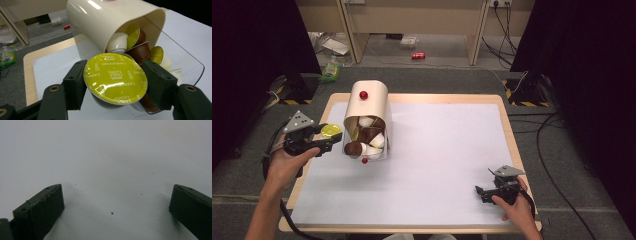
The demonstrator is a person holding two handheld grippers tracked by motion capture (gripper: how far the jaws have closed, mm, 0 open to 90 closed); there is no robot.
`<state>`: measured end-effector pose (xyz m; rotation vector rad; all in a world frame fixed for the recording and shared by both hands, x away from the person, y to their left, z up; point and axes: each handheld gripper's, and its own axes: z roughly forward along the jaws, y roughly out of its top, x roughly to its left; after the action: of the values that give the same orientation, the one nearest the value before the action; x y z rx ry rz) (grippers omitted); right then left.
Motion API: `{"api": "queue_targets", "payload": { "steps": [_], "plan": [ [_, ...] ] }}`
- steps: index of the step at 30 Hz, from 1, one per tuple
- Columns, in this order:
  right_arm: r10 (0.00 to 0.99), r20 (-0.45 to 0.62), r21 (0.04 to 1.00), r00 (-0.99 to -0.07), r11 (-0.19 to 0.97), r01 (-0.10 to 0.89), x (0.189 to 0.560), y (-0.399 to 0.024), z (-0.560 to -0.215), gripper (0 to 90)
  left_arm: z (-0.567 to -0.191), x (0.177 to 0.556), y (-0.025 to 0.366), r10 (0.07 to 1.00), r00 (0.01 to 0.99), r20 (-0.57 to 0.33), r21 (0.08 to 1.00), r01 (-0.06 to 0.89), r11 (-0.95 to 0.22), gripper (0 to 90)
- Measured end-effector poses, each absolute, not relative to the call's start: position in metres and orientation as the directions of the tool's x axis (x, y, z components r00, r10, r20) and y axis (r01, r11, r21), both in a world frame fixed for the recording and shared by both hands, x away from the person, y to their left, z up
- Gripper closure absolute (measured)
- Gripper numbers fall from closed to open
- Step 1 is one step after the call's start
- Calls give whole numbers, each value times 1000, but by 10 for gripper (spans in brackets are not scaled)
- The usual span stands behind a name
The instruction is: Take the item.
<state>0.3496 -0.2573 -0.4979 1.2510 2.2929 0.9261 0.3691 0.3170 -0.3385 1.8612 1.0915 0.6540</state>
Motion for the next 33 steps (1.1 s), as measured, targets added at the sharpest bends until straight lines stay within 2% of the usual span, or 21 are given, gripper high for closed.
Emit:
{"api": "queue_targets", "payload": {
  "steps": [13,33],
  "plan": [
    [843,-8,698,-539,391,600,350,-257,-498,2,-346,366,333,901,434,5,874,436,-215,383],
    [842,-9,697,-539,392,600,350,-257,-498,2,-382,364,353,937,345,-52,869,479,-128,384]
  ]
}}
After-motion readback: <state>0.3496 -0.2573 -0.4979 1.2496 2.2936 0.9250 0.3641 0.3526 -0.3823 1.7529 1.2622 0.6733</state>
